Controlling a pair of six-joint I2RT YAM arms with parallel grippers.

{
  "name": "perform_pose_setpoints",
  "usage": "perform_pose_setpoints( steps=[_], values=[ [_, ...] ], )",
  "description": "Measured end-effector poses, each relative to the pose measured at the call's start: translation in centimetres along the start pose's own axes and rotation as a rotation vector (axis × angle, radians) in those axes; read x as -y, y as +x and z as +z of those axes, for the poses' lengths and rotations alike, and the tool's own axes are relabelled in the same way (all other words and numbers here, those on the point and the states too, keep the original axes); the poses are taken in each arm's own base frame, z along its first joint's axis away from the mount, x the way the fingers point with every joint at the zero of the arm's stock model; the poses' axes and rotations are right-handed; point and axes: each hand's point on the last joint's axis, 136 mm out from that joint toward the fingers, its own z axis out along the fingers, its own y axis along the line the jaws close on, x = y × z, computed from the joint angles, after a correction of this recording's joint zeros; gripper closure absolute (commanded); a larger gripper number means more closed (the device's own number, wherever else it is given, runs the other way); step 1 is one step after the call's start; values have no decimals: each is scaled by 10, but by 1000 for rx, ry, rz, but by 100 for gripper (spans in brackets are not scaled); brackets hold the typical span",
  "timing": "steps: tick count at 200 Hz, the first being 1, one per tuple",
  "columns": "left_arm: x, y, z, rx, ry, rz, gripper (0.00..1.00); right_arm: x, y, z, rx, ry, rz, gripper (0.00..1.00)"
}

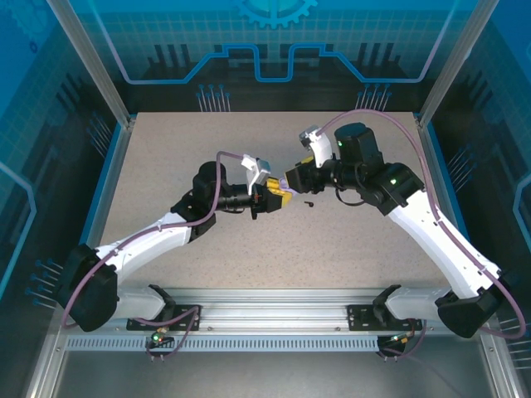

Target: Insert the wireless bluetooth earbuds into the charging case

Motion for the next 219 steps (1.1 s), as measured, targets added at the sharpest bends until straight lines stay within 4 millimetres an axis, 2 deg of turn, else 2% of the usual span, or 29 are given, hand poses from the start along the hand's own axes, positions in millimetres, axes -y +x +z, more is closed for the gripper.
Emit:
perform_pose_setpoints(
  steps=[109, 167, 219],
  values=[
    [0, 5, 0, -34, 1, 21, 91, 7, 19, 22, -128, 88, -57, 50],
    [1, 6, -2, -42, -4, 41, 91, 4, 20, 19, -130, 78, -64, 46],
    [2, 4, -3, -38, -7, 49, 92, 1, 10, -1, -69, 91, -78, 50]
  ],
)
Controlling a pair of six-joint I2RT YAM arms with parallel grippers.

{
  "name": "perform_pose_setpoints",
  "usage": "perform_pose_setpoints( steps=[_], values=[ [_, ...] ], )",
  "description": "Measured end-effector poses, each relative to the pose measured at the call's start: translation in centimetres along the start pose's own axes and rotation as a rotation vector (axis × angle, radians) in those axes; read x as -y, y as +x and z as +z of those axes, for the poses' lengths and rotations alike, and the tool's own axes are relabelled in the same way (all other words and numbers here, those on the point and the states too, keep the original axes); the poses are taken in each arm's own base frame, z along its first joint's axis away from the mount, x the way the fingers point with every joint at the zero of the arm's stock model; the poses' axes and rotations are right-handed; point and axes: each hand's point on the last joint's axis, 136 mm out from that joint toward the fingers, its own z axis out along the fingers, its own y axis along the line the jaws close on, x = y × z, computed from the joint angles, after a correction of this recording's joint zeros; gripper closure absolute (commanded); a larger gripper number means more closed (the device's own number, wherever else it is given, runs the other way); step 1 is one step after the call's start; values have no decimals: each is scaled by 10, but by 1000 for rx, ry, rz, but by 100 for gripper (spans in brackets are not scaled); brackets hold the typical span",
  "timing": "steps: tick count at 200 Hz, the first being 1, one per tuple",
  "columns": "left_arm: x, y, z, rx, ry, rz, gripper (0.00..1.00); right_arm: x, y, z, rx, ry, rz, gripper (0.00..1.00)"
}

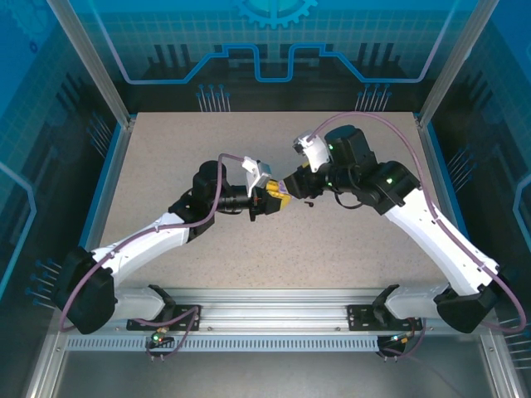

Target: Insert the wireless bluetooth earbuds into the charging case

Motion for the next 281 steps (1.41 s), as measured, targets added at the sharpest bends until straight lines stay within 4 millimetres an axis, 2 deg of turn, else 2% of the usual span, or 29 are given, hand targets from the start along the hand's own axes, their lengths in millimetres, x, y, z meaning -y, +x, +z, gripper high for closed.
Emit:
perform_pose_setpoints(
  steps=[51, 122, 211, 249, 281],
  values=[
    [-6, -1, 0, 4, -34, 1, 92, 2, 0, -8, 9, 21, 0, 70],
    [-3, -11, -4, 32, -45, 26, 92, 4, 11, -6, -37, 25, 6, 75],
    [-1, -9, -4, 25, -31, 22, 91, 1, 17, 7, -80, -4, 13, 73],
    [1, -7, -5, 17, -14, 16, 91, -2, 18, 8, -95, -14, 4, 64],
    [9, -6, -4, 13, 32, 14, 91, -6, 17, 10, -104, -21, -14, 60]
  ],
)
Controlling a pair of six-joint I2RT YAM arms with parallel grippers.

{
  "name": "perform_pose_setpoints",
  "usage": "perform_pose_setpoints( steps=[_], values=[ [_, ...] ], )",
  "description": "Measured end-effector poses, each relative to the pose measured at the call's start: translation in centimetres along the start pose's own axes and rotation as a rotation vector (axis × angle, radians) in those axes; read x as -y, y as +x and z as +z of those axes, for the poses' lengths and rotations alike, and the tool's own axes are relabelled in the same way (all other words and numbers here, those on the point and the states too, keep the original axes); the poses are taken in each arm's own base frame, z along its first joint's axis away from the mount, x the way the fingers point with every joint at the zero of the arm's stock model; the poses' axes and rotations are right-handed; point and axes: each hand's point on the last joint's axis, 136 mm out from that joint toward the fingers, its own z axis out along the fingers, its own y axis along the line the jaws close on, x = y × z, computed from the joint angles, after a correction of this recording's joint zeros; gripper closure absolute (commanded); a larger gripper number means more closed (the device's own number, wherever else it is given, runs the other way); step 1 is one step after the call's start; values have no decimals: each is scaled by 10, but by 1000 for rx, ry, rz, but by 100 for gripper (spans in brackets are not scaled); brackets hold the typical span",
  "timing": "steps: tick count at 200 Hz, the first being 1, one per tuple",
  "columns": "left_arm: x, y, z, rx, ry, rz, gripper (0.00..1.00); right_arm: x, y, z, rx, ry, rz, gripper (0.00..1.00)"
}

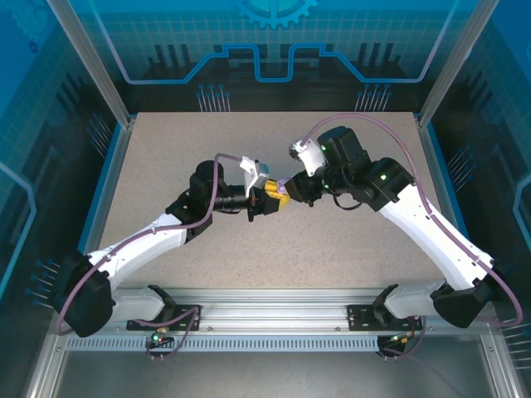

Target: Insert the wireless bluetooth earbuds into the charging case

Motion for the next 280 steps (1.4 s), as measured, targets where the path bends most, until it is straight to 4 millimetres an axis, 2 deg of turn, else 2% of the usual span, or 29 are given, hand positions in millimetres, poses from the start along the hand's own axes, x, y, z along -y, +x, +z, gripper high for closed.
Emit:
perform_pose_setpoints(
  steps=[21, 42, 70, 104, 129, 151, 172, 202, 252, 280],
  values=[
    [1, 1, 0, -4, 11, -6, 92, 0, 2, 0, -9, 1, -5, 60],
    [1, 2, 1, -6, 12, -8, 92, 3, 2, -1, -10, 17, -8, 52],
    [-1, 2, 1, -5, 2, -9, 92, 7, 1, -3, -2, 44, -9, 50],
    [-10, 1, -2, 0, -31, -26, 92, 15, -5, -17, 72, 95, 10, 49],
    [-25, 0, -13, 11, -85, -46, 92, 32, -4, -25, 99, 145, 66, 48],
    [-35, 3, -31, 24, -140, -72, 92, 53, 6, -17, 73, 192, 131, 47],
    [-40, 0, -48, 38, -185, -81, 91, 68, 21, 5, 7, 207, 188, 47],
    [-42, -7, -75, 70, -245, -95, 91, 78, 45, 55, -116, 169, 249, 47],
    [-47, -4, -104, 103, -321, -148, 91, 76, 81, 148, -314, 56, 298, 50],
    [-46, 2, -108, 102, -331, -181, 91, 66, 81, 194, -375, 2, 273, 58]
  ],
)
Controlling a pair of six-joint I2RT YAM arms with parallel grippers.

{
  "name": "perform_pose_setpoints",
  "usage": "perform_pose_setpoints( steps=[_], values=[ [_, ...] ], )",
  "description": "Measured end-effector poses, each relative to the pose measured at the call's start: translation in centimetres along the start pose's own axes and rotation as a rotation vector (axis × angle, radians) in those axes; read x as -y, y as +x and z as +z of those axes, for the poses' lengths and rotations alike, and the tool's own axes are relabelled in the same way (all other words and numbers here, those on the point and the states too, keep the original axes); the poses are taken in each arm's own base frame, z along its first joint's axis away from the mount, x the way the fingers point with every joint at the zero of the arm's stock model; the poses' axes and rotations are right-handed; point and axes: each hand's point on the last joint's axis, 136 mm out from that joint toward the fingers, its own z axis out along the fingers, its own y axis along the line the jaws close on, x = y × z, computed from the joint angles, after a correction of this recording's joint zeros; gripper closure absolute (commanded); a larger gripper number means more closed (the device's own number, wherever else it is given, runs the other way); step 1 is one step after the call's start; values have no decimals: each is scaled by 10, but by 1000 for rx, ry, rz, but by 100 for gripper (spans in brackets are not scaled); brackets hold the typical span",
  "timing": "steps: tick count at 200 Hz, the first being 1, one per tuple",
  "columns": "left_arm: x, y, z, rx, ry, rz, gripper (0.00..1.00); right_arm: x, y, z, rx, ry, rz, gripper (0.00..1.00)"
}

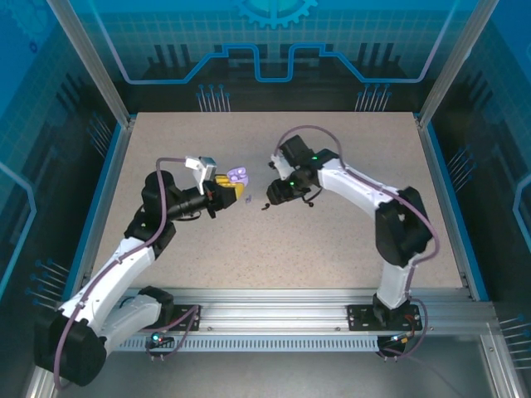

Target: Insert the wireless bluetooth earbuds into the charging case

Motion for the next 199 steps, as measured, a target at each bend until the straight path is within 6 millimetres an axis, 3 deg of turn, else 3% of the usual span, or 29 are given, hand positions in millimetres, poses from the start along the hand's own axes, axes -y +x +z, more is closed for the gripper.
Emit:
perform_pose_setpoints(
  steps=[34, 89, 123, 154, 199],
  values=[
    [1, 3, -5, -1, -7, -6, 91, -20, -35, 42, -9, -49, -39, 71],
    [3, 1, -9, 6, -9, -1, 91, -35, -74, 85, -7, -96, -64, 88],
    [3, 2, -9, 4, -11, -4, 91, -32, -78, 107, -43, -96, -54, 89],
    [2, 5, -9, -7, -14, -14, 91, -28, -69, 122, -93, -96, -40, 89],
    [2, 5, -9, -7, -14, -14, 91, -22, -59, 128, -136, -78, -25, 88]
  ],
)
